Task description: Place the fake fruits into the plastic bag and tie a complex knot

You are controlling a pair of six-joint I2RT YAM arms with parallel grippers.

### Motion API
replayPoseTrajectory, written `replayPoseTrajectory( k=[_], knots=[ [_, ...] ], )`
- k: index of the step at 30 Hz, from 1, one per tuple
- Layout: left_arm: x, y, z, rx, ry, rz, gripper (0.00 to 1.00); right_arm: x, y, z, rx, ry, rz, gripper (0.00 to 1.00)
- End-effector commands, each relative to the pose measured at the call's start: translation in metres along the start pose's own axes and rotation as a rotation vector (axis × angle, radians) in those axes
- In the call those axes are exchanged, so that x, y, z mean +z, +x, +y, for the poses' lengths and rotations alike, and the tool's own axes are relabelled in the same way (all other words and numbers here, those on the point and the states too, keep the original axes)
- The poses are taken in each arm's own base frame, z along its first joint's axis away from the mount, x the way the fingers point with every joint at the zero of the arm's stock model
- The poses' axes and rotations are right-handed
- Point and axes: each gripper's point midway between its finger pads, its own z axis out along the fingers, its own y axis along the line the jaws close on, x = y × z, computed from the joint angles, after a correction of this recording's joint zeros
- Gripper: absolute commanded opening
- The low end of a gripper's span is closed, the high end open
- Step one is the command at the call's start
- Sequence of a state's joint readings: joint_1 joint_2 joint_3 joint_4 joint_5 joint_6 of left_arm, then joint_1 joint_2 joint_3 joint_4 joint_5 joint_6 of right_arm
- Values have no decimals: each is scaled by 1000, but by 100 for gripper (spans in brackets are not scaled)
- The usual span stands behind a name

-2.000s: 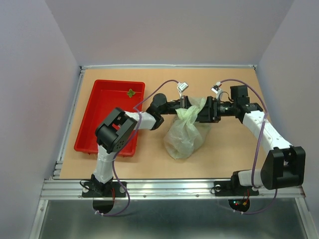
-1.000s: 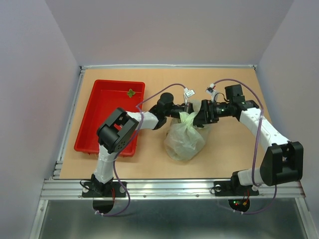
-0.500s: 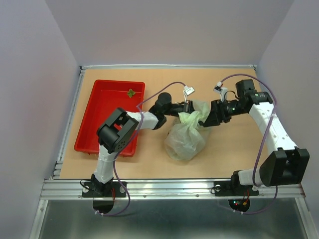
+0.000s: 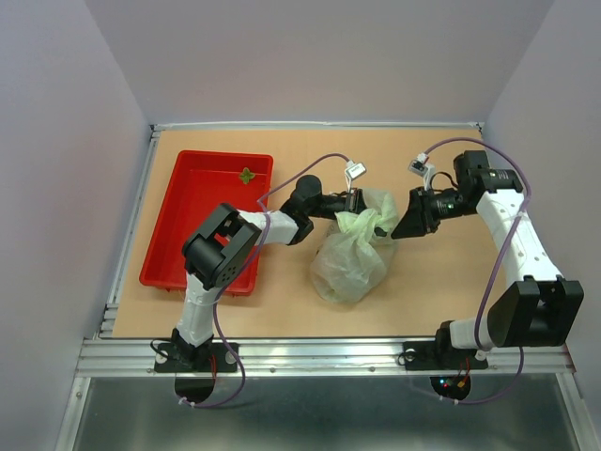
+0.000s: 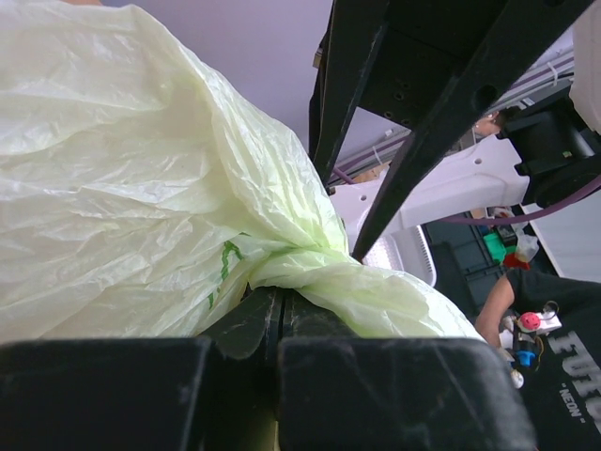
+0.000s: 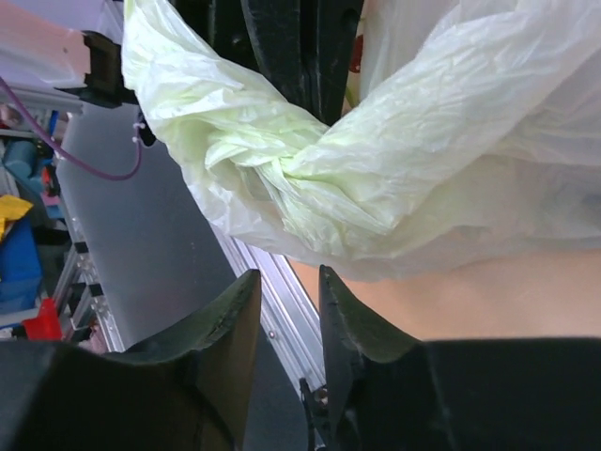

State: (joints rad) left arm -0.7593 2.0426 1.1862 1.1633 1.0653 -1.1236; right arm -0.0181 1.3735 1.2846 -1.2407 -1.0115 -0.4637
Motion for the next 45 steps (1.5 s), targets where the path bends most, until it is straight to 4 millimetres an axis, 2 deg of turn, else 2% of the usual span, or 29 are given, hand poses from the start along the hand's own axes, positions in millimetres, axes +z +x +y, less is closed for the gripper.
replayPoseTrajectory(
  k=[1, 6, 10, 15, 20, 23, 26, 29, 35, 38, 39, 42, 45],
  knots=[
    [-1, -6, -34, 105, 67, -8, 3, 1, -16, 6, -69, -45, -71, 39],
    [0, -7, -34, 107, 67, -8, 3, 4, -27, -5, -70, -16, -108, 50],
    [0, -7, -34, 104, 64, -10, 3, 5, -34, -6, -69, -22, -123, 53],
    [1, -7, -33, 102, 65, -6, 3, 11, -29, -6, -63, -35, -108, 57],
    [1, -8, -32, 104, 65, -9, 3, 23, -18, -1, -66, -53, -66, 57],
    [2, -9, -32, 105, 66, -9, 3, 25, -15, -6, -71, -31, -55, 56],
    [2, -9, -31, 104, 65, -10, 3, 26, -15, -10, -67, -24, -51, 51],
    [2, -9, -32, 106, 67, -10, 3, 27, -14, -13, -69, -16, -47, 35],
    [0, -7, -31, 104, 64, -7, 6, 24, -21, -12, -85, -2, -59, 27],
    [-2, -6, -30, 103, 61, -5, 12, 22, -22, -12, -93, 4, -62, 14],
    [-3, -7, -30, 104, 59, -10, 18, 22, -22, -11, -95, 6, -63, 1],
    [-9, -9, -30, 104, 52, -21, 26, 20, -23, -10, -102, 13, -67, 1],
    [-13, -10, -30, 103, 49, -26, 28, 20, -22, -11, -104, 7, -67, 0]
  ],
)
